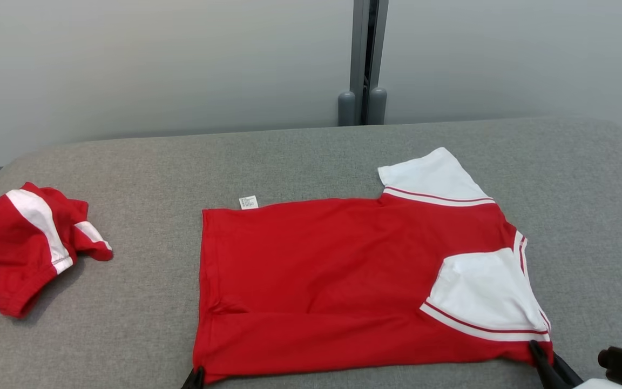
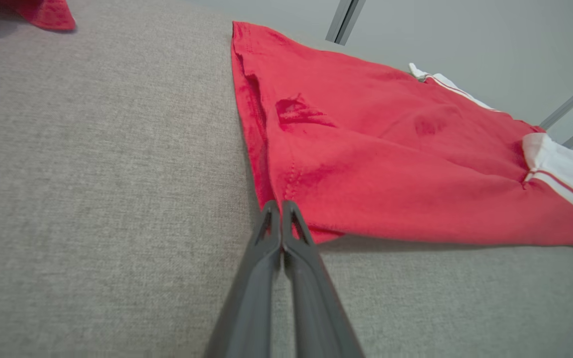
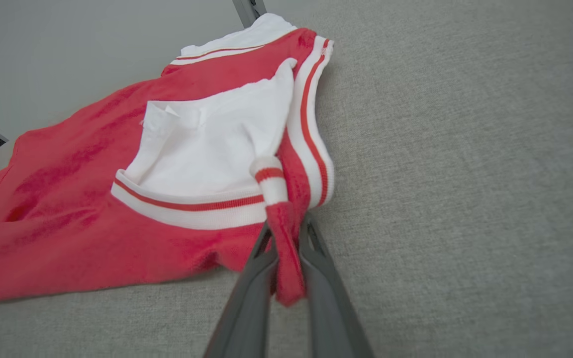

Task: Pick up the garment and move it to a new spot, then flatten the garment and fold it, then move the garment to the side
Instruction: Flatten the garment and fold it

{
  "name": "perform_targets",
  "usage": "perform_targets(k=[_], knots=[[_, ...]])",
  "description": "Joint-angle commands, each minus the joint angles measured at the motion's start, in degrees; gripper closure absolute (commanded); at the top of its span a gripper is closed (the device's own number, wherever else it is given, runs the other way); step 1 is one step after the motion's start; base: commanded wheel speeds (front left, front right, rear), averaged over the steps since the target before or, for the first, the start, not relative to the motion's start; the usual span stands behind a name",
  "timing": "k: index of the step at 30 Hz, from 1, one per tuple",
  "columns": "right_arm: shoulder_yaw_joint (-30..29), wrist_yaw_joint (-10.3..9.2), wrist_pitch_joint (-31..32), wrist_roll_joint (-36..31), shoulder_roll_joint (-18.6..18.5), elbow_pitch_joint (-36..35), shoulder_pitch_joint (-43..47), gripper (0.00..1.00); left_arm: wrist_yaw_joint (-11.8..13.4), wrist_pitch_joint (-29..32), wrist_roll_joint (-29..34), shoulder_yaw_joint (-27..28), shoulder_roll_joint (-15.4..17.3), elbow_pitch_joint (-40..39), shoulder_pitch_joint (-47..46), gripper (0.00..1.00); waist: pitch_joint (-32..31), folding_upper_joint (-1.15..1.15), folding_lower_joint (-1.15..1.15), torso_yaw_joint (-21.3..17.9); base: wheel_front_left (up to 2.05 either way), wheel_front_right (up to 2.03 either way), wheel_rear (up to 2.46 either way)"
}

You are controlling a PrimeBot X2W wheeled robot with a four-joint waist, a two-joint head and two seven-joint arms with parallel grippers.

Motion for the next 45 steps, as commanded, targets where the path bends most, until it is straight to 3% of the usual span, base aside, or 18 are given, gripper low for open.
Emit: perform_targets(k=[1, 2, 12, 22, 33, 45], knots=[[-0.9, 0.0, -0.1, -2.6, -0.5, -0.3, 0.7, 0.0, 0.5, 0.0, 0.3, 0.4, 0.3, -0.2, 0.2, 0.53, -0.4, 0.0, 0.0, 0.1, 0.0, 0.0, 0.0], [-1.3, 0.0, -0.2, -3.5, -0.2, -0.6, 1.0, 0.0, 0.6, 0.0, 0.5, 0.5, 0.2, -0.3, 0.3, 0.01, -0.6, 0.0, 0.0, 0.2, 0.0, 0.0, 0.0], [-10.4, 0.0, -1.2, -12.1, 2.7, -9.8, 1.7, 0.0, 1.5, -0.1, 2.4, 6.3, -0.1, -10.3, 0.1, 0.0, -1.6, 0.0, 0.0, 0.0, 0.0, 0.0, 0.0], [-20.1, 0.01, -1.2, -22.5, 9.1, -23.9, 4.7, 0.0, 3.4, -0.1, 8.9, 12.0, -0.1, -19.4, -1.6, 0.0, -2.2, 0.0, 0.0, 0.1, 0.0, 0.0, 0.0], [-21.9, 0.01, -1.2, -26.4, 11.8, -30.7, 10.9, 0.0, 3.6, -0.1, 13.3, 14.6, 0.0, -22.2, 1.5, 0.0, -2.3, 0.0, 0.0, 0.6, 0.0, 0.0, 0.0], [-21.6, 0.01, -1.2, -26.0, 11.9, -29.7, 11.8, 0.0, 4.2, -0.1, 14.2, 13.9, -0.1, -21.1, 3.3, 0.0, -1.9, 0.0, 0.0, 0.7, 0.0, 0.0, 0.0]])
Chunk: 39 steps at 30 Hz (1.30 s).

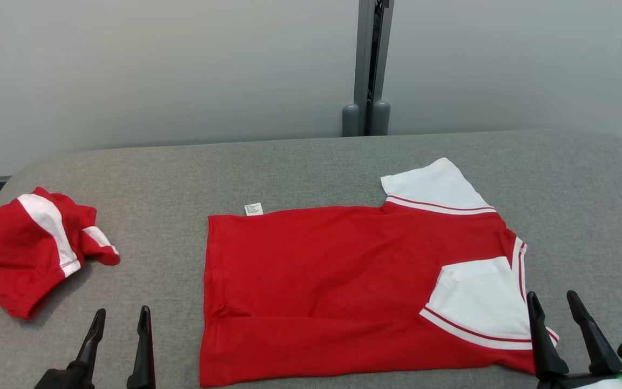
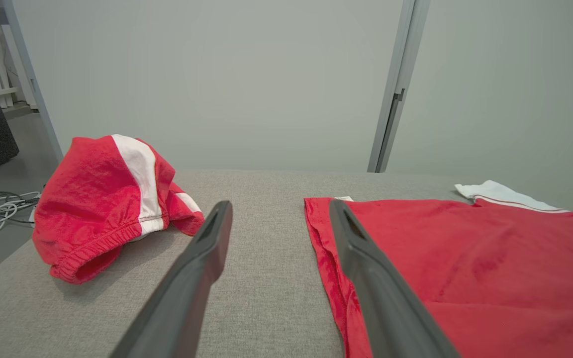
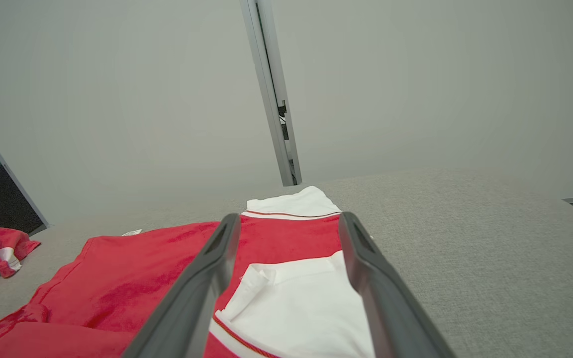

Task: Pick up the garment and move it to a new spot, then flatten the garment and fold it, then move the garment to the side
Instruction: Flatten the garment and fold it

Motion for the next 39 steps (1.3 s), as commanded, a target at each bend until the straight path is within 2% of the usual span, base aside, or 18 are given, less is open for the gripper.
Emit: perform_targets(k=[1, 5, 9, 18, 28, 39], knots=[[0.3, 0.01, -0.3, 0.5, -0.3, 0.4, -0.7, 0.0, 0.3, -0.1, -0.3, 0.2, 0.2, 0.1, -0.1, 0.0, 0.1, 0.0, 0.0, -0.2, 0.0, 0.0, 0.0], [2.2, 0.02, -0.3, 1.3, -1.3, 2.3, -4.0, 0.0, -0.3, -0.1, -0.8, -0.2, 0.2, 0.6, -2.1, 0.0, 0.6, 0.0, 0.0, -0.8, 0.0, 0.0, 0.0], [3.9, 0.02, -0.3, 2.5, -2.6, 5.7, -9.6, 0.0, -1.3, 0.1, -0.7, -1.0, 1.8, 2.3, -5.9, 0.0, 1.8, 0.0, 0.0, -1.3, 0.0, 0.0, 0.0], [7.9, 0.02, 1.1, 5.0, -7.3, 19.2, -31.6, 0.0, -3.9, 7.8, -4.8, -5.8, 7.8, 10.6, -26.7, 0.0, 10.6, 0.0, 0.0, -1.1, 0.0, 0.0, 0.0], [12.0, 0.02, 7.1, 7.9, -10.9, 35.5, -51.4, 0.0, -4.0, 17.7, -16.4, -17.9, 12.8, 17.5, -44.6, 0.0, 19.4, 0.0, 0.0, 0.2, 0.0, 0.0, 0.0], [20.9, 0.01, 13.0, 10.9, -12.9, 46.4, -66.7, 0.0, -4.0, 30.7, -27.7, -30.1, 15.4, 21.4, -55.9, 0.0, 25.7, 0.0, 0.0, 1.8, 0.0, 0.0, 0.0]])
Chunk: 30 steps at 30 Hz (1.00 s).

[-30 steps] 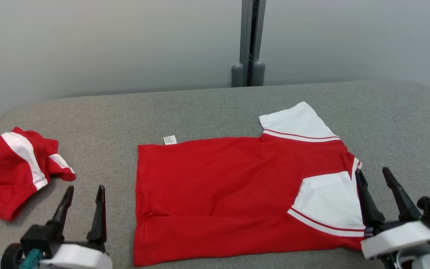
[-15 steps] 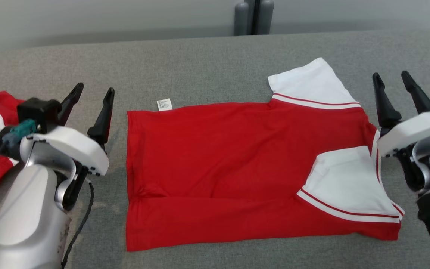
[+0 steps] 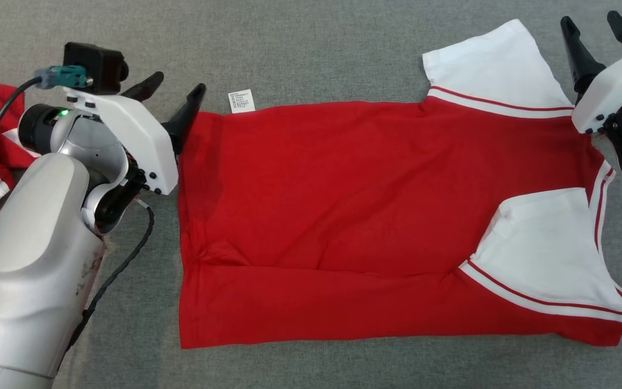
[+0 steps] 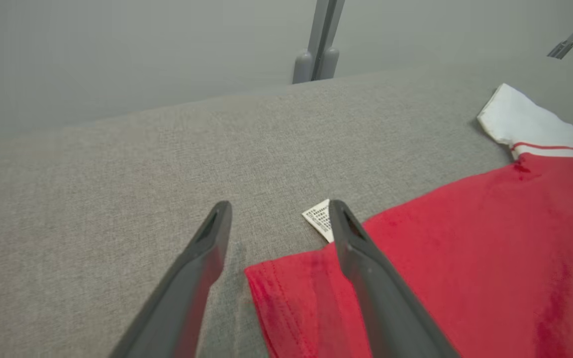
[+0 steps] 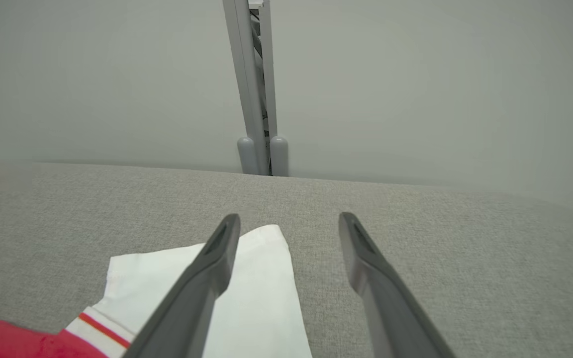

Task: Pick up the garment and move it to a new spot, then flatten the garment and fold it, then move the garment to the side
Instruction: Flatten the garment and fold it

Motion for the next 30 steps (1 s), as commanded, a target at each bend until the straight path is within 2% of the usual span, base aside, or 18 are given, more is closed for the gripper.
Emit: perform_targets(k=[1, 12, 25, 30], knots=[[1.5, 0.0, 1.3, 1.0, -0.2, 1.5, -1.6, 0.0, 0.0, 1.7, -1.5, -1.2, 1.0, 0.2, -1.6, 0.0, 0.9, 0.0, 0.0, 0.7, 0.0, 0.0, 0.0], [7.5, 0.0, 5.6, 4.4, -1.0, 8.5, -9.3, 0.0, -0.1, 9.8, -8.1, -6.7, 2.0, 0.6, -4.6, 0.0, 3.9, 0.0, 0.0, 2.6, 0.0, 0.0, 0.0], [12.0, 0.0, 8.7, 6.5, -1.3, 16.0, -14.8, 0.0, -0.1, 12.2, -11.6, -10.2, 1.8, -0.2, -5.1, 0.0, 6.7, 0.0, 0.0, 4.5, 0.0, 0.0, 0.0], [13.3, 0.0, 9.5, 6.7, -1.1, 17.6, -16.9, 0.0, -0.1, 14.8, -12.9, -11.1, 1.2, 0.7, -5.2, 0.0, 7.9, 0.0, 0.0, 4.9, 0.0, 0.0, 0.0]])
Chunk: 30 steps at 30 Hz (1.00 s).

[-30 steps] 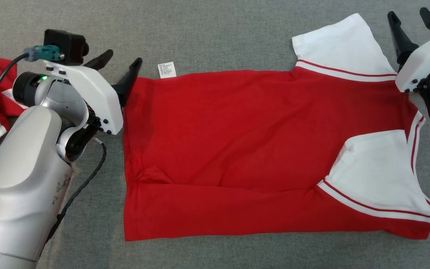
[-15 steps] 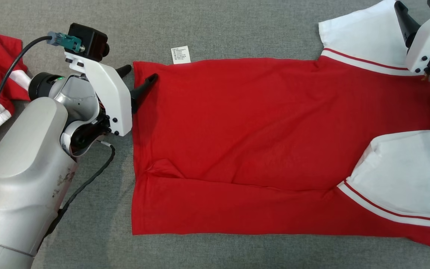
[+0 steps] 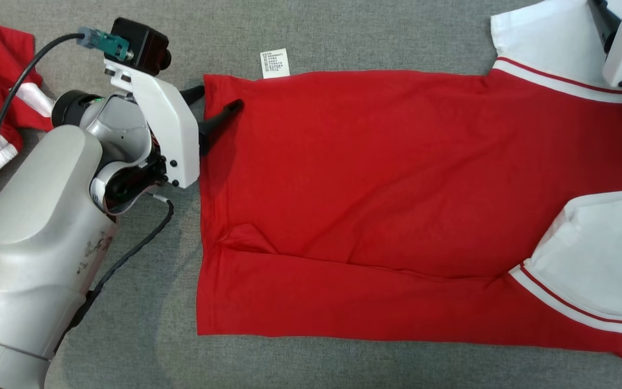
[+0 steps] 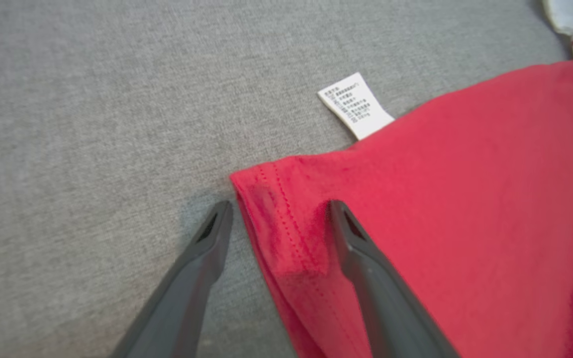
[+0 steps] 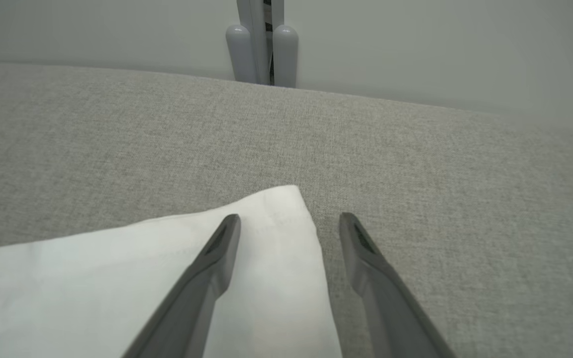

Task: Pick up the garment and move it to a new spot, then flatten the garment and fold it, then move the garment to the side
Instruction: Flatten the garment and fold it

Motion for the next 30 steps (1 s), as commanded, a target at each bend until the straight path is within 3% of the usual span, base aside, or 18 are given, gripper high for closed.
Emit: perform_targets(k=[1, 2, 3, 12, 13, 14, 15, 22, 30], knots=[[0.3, 0.0, 0.2, 0.3, -0.2, 0.4, -0.9, 0.0, 0.0, 1.1, -0.4, -0.9, -0.4, 0.9, 0.8, 0.42, 0.4, 0.0, 0.0, 0.2, 0.0, 0.0, 0.0], [0.5, 0.0, 0.5, 0.1, -0.2, 0.8, -1.3, 0.0, 0.0, 1.2, -0.4, -1.3, -0.5, 0.5, 0.5, 0.75, 0.6, 0.0, 0.0, 0.3, 0.0, 0.0, 0.0], [0.7, 0.0, 0.5, -0.1, -0.1, 1.2, -1.8, 0.0, 0.0, 0.9, -0.4, -1.4, -0.6, 0.3, 0.3, 1.0, 0.8, 0.0, 0.0, 0.3, 0.0, 0.0, 0.0], [1.9, 0.0, 3.3, -1.0, 0.3, 3.8, -4.3, 0.02, 0.0, -2.4, -1.5, -2.3, -0.7, -2.6, 0.0, 1.0, 2.1, 0.0, 0.0, 1.4, 0.0, 0.0, 0.0], [2.0, 0.0, 4.3, -1.1, 0.5, 4.0, -4.3, 0.59, 0.0, -2.7, -1.5, -2.4, -0.5, -2.8, 0.2, 1.0, 2.1, 0.0, 0.0, 1.4, 0.0, 0.0, 0.0], [2.0, 0.0, 4.3, -1.1, 0.5, 4.0, -4.3, 0.59, 0.0, -2.7, -1.5, -2.4, -0.5, -2.8, 0.2, 1.0, 2.1, 0.0, 0.0, 1.4, 0.0, 0.0, 0.0], [2.2, 0.0, 5.0, -1.2, 0.5, 4.3, -4.6, 1.0, 0.0, -3.8, -1.4, -2.5, -0.2, -3.7, 0.5, 1.0, 2.0, 0.0, 0.0, 1.3, 0.0, 0.0, 0.0], [2.0, -0.01, 2.0, -1.3, 1.4, 4.3, -4.7, 1.0, 0.3, -8.5, -1.2, -1.1, 0.6, -4.0, 1.8, 1.0, 0.1, 0.0, 0.0, 0.1, 0.0, 0.0, 0.0], [1.2, -0.01, -9.7, 2.6, 1.4, -0.8, 1.3, 1.0, 1.7, -17.6, 0.0, 0.7, 0.8, -2.3, 6.0, 1.0, -4.8, 0.0, 0.0, -2.5, 0.0, 0.0, 0.0]])
